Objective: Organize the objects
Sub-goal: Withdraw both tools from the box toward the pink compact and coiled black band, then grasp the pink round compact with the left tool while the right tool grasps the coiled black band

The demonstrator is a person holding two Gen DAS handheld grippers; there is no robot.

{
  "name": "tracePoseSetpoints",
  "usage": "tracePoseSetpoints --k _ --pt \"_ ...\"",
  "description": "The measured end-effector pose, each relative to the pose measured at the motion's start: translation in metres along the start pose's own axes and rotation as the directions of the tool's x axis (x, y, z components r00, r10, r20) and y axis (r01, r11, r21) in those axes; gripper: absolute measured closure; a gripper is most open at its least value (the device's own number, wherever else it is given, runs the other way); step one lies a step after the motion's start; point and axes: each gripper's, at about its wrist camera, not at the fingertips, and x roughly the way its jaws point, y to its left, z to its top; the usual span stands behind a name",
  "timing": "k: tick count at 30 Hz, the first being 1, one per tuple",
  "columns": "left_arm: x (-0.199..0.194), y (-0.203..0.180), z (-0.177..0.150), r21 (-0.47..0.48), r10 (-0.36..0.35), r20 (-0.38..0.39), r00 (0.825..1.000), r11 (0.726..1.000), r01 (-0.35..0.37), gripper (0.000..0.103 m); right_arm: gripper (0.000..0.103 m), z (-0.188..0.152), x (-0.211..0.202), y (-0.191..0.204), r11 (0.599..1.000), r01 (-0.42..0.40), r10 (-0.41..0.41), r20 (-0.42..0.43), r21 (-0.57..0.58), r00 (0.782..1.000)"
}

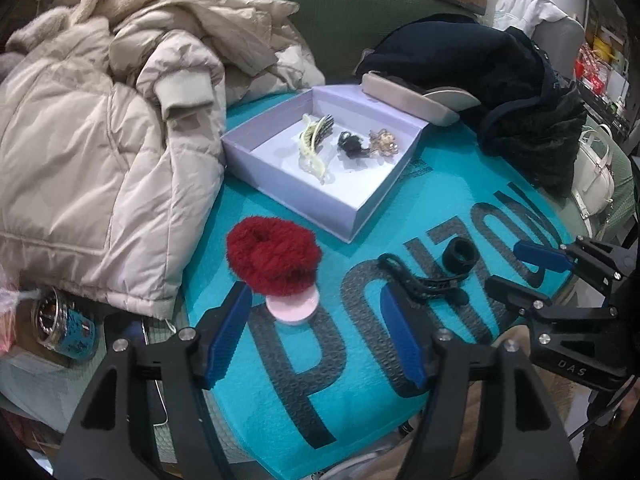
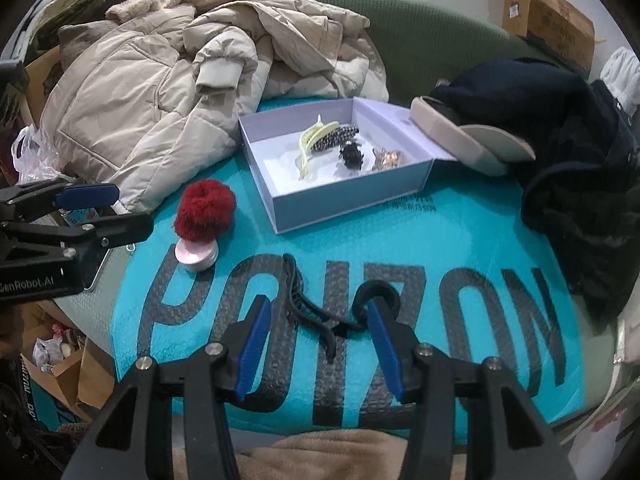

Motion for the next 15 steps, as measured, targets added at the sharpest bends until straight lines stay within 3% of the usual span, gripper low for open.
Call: tracePoseSetpoints --k 15 --pt "0.047 0.028 -0.022 -0.097 -0.06 -0.059 0.996 0.994 0.055 0.038 0.052 -0.018 0.032 0.0 1.0 0.002 -0.001 -0.032 0.029 0.999"
